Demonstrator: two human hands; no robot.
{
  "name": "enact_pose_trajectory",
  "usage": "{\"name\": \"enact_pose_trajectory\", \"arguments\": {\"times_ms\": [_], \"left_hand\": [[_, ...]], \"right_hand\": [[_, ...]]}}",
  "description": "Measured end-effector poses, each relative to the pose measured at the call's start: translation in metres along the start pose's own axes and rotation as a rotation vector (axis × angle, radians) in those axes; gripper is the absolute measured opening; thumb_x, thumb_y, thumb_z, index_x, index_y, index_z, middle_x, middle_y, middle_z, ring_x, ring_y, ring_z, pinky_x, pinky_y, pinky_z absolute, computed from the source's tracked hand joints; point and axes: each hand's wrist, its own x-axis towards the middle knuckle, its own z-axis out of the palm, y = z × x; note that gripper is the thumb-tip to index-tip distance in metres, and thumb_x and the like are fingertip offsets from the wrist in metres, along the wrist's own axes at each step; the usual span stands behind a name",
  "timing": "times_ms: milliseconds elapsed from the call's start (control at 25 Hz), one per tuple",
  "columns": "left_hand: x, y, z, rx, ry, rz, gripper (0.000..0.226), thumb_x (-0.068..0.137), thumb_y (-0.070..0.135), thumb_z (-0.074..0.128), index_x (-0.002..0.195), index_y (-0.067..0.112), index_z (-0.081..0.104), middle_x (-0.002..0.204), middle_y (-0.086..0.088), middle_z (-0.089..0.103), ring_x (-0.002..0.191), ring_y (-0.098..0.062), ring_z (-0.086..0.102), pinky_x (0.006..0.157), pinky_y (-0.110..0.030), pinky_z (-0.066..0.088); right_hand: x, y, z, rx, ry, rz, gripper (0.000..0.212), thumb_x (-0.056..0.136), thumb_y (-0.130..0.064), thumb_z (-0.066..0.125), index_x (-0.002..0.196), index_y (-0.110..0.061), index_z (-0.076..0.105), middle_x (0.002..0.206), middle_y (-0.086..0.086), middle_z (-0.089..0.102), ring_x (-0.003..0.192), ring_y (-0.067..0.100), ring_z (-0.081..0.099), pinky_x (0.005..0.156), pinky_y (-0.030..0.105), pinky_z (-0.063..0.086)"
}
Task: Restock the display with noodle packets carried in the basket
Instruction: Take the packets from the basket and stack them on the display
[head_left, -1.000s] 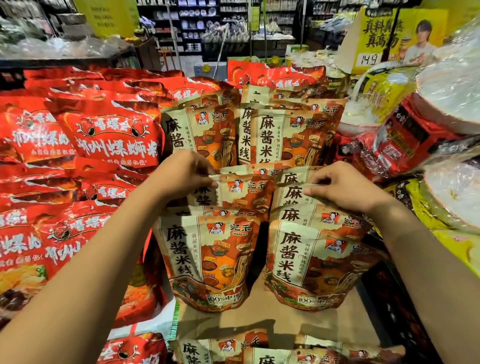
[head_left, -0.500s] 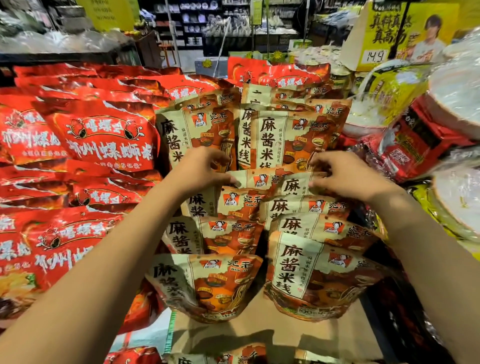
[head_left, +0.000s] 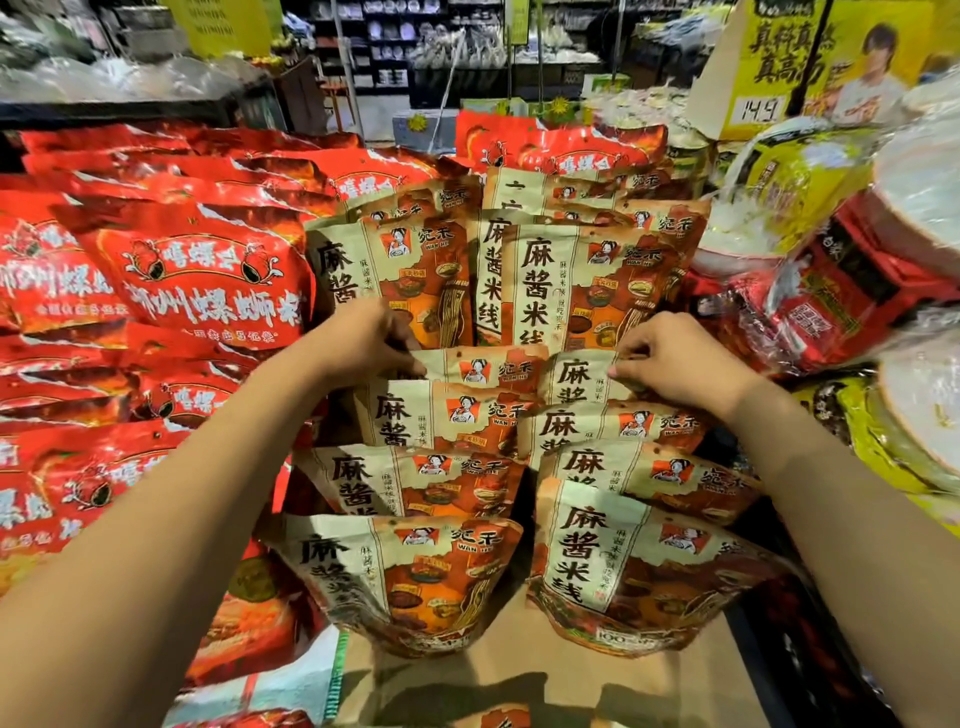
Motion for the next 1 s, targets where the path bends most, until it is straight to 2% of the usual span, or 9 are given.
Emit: {"name": "enact_pose_trajectory", "arguments": {"times_ms": [120,240,320,400,480,600,800,920,1000], "left_hand": [[-0.004,-0.001,0.005,-0.062,0.040,-0.028,0.006,0.083,0.022,0.076,0.079,0.017,0.076,0.067,0.008,0.068,0.053,0.003,0.058,0.049,-0.008,0.044],[-0.015,0.004,0.005,-0.043,0.092,-0.059,0.030,0.092,0.035,0.065,0.088,0.007,0.076,0.063,-0.004,0.061,0.045,-0.004,0.049,0.043,-0.011,0.037],[-0.025,0.013,0.004,-0.035,0.104,-0.061,0.039,0.096,0.039,0.057,0.104,0.004,0.072,0.088,-0.015,0.070,0.073,-0.020,0.065,0.065,-0.024,0.053],[-0.039,0.026,0.005,-0.052,0.124,-0.071,0.043,0.098,0.038,0.054,0.127,0.007,0.063,0.123,-0.014,0.066,0.109,-0.025,0.063,0.094,-0.035,0.051],[-0.057,0.042,0.008,0.017,0.193,-0.027,0.051,0.099,0.041,0.051,0.139,0.009,0.052,0.137,-0.011,0.058,0.123,-0.025,0.056,0.105,-0.041,0.044],[-0.083,0.061,0.024,0.155,0.298,0.097,0.058,0.099,0.048,0.045,0.141,0.008,0.048,0.141,-0.014,0.053,0.129,-0.030,0.050,0.107,-0.045,0.042],[-0.146,0.113,0.077,0.223,0.309,0.276,0.065,0.099,0.053,0.037,0.143,0.006,0.044,0.148,-0.018,0.045,0.138,-0.036,0.039,0.113,-0.047,0.034],[-0.201,0.135,0.121,0.263,0.186,0.405,0.068,0.100,0.055,0.030,0.145,0.006,0.042,0.149,-0.021,0.043,0.138,-0.036,0.039,0.114,-0.045,0.033],[-0.241,0.142,0.146,0.282,0.086,0.514,0.074,0.093,0.055,0.027,0.137,0.001,0.052,0.136,-0.025,0.055,0.126,-0.039,0.051,0.106,-0.044,0.041]], "right_hand": [[-0.003,-0.003,0.003,0.046,-0.008,0.046,0.028,0.087,-0.024,0.073,0.061,-0.017,0.067,0.064,0.005,0.067,0.065,0.021,0.063,0.061,0.027,0.049],[-0.020,-0.010,-0.009,0.086,0.027,0.068,0.017,0.089,-0.031,0.070,0.080,-0.017,0.073,0.078,-0.001,0.071,0.071,0.012,0.065,0.059,0.017,0.044],[-0.041,-0.017,-0.019,0.111,0.101,0.092,0.024,0.090,-0.036,0.068,0.097,-0.013,0.072,0.084,-0.006,0.068,0.072,0.004,0.060,0.060,0.013,0.041],[-0.065,-0.021,-0.025,0.105,0.189,0.134,0.035,0.091,-0.041,0.065,0.112,-0.012,0.067,0.094,-0.005,0.062,0.082,0.010,0.057,0.070,0.023,0.042],[-0.095,-0.024,-0.026,0.068,0.267,0.175,0.044,0.092,-0.045,0.061,0.120,-0.011,0.063,0.108,0.003,0.064,0.096,0.019,0.057,0.080,0.029,0.043],[-0.144,-0.022,-0.016,-0.009,0.353,0.282,0.055,0.091,-0.053,0.057,0.123,-0.009,0.061,0.122,0.013,0.064,0.112,0.034,0.057,0.096,0.042,0.046],[-0.258,-0.030,0.021,-0.078,0.423,0.583,0.066,0.094,-0.058,0.046,0.138,-0.009,0.048,0.138,0.016,0.053,0.129,0.036,0.043,0.108,0.042,0.034],[-0.354,-0.042,0.059,-0.043,0.461,0.767,0.071,0.092,-0.063,0.041,0.130,-0.005,0.052,0.129,0.020,0.057,0.123,0.039,0.046,0.103,0.045,0.037],[-0.418,-0.055,0.089,-0.038,0.431,0.911,0.065,0.094,-0.058,0.045,0.128,-0.002,0.053,0.122,0.023,0.060,0.116,0.042,0.050,0.097,0.047,0.043]]}}
